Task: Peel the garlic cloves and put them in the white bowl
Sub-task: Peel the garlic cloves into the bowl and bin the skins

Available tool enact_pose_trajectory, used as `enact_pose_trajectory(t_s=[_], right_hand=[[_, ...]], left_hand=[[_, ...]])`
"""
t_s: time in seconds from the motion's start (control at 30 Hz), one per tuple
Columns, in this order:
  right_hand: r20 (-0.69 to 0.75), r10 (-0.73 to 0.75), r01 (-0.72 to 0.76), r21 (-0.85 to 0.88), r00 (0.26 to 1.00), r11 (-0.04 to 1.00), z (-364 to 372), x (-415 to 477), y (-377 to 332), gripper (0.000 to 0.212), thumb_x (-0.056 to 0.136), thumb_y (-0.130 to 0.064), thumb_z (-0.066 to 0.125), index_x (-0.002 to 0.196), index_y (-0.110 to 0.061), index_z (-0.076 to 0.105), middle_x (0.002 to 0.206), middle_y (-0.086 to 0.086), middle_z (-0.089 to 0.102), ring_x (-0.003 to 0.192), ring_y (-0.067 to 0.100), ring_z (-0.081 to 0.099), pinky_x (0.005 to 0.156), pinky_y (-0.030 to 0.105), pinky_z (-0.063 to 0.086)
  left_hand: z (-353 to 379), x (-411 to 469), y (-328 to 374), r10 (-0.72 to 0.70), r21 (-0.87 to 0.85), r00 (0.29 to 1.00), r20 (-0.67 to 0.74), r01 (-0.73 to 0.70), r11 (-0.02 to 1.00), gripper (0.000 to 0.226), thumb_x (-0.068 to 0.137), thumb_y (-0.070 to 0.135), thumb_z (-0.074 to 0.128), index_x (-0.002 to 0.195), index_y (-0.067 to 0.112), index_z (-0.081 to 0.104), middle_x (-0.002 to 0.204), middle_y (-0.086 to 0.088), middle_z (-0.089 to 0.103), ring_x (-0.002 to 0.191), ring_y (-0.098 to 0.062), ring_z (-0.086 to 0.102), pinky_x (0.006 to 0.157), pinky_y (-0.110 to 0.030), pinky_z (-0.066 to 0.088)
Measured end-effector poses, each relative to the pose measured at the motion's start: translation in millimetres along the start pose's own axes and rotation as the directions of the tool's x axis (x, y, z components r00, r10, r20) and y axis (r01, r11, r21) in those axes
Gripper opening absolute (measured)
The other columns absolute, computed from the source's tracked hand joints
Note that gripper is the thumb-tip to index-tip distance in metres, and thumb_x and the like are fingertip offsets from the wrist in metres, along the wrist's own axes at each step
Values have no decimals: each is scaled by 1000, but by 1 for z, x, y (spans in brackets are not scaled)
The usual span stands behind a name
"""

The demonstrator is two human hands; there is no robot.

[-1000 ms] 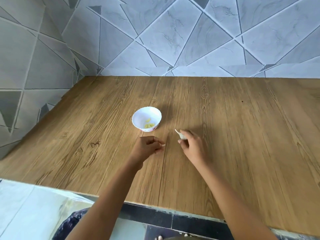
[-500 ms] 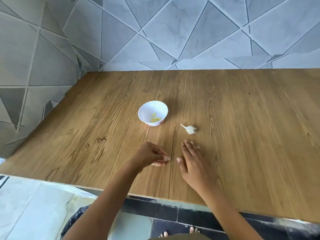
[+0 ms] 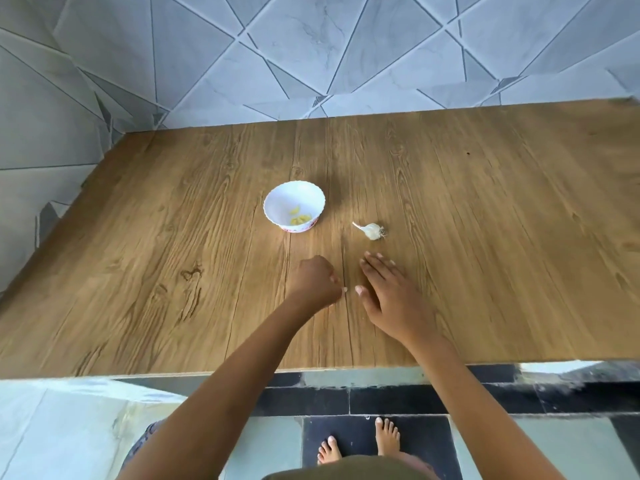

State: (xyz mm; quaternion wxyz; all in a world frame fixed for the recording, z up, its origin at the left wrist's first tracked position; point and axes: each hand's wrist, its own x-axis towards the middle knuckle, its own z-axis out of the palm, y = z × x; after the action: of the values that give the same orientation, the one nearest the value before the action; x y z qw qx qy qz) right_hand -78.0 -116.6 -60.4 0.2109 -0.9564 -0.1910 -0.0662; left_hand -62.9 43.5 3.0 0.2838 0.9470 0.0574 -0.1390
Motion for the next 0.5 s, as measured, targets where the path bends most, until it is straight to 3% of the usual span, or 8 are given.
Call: enact_pose_trajectory(t_s=[0.07, 0.13, 0.23, 0.3, 0.37, 0.5], right_hand=[[7, -6, 5, 38, 1000, 999, -3, -1, -1, 57, 96, -42, 30, 137, -6, 46, 147, 8, 39, 140, 22, 30, 115, 37, 20], [0, 2, -2, 150, 1000, 989, -8, 0, -1, 45, 97, -34, 45, 135, -9, 50, 145, 3, 42, 136, 14, 33, 113, 32, 24], [-37, 58, -37, 422, 998, 906, -19, -1, -11, 30, 91, -20, 61, 121, -14, 63, 116, -5, 64, 106, -11, 50, 92, 10, 37], [58, 115, -127, 600, 992, 790, -25, -1, -20, 23, 89, -18, 63, 112, -15, 67, 95, -15, 66, 85, -14, 56, 76, 7, 42], [144, 140, -201, 709, 980, 676, -28, 1, -28, 16, 89, -15, 64, 104, -14, 69, 90, -14, 67, 78, -10, 60, 74, 10, 46], [224, 152, -270, 776, 963, 569, -34, 5, -33, 9, 89, -14, 62, 90, -22, 67, 75, -11, 65, 65, -9, 58, 65, 10, 47]], left_hand=[[0, -2, -6, 46, -97, 999, 23, -43, 994, 7, 78, 11, 71, 79, 5, 69, 74, -6, 70, 73, -18, 68, 70, -32, 57], [-3, -5, -16, 90, -333, 994, 70, -61, 941, 5, 81, 7, 71, 78, 3, 71, 69, -7, 69, 68, -17, 68, 73, -33, 59], [-6, -16, -28, 109, -671, 985, 133, 9, 741, 4, 85, 3, 66, 87, 1, 70, 71, -7, 68, 66, -11, 65, 65, -21, 55], [-5, -21, -31, 118, -759, 984, 135, 26, 650, 8, 86, 3, 64, 92, 0, 69, 72, -6, 68, 65, -8, 65, 63, -17, 52], [-5, -22, -31, 127, -804, 983, 131, 30, 594, 9, 87, 4, 63, 92, 2, 70, 72, -6, 68, 65, -8, 65, 62, -15, 51], [-3, -26, -32, 128, -839, 982, 142, 50, 542, 9, 86, 7, 63, 92, 4, 70, 75, -6, 71, 70, -10, 68, 64, -16, 54]])
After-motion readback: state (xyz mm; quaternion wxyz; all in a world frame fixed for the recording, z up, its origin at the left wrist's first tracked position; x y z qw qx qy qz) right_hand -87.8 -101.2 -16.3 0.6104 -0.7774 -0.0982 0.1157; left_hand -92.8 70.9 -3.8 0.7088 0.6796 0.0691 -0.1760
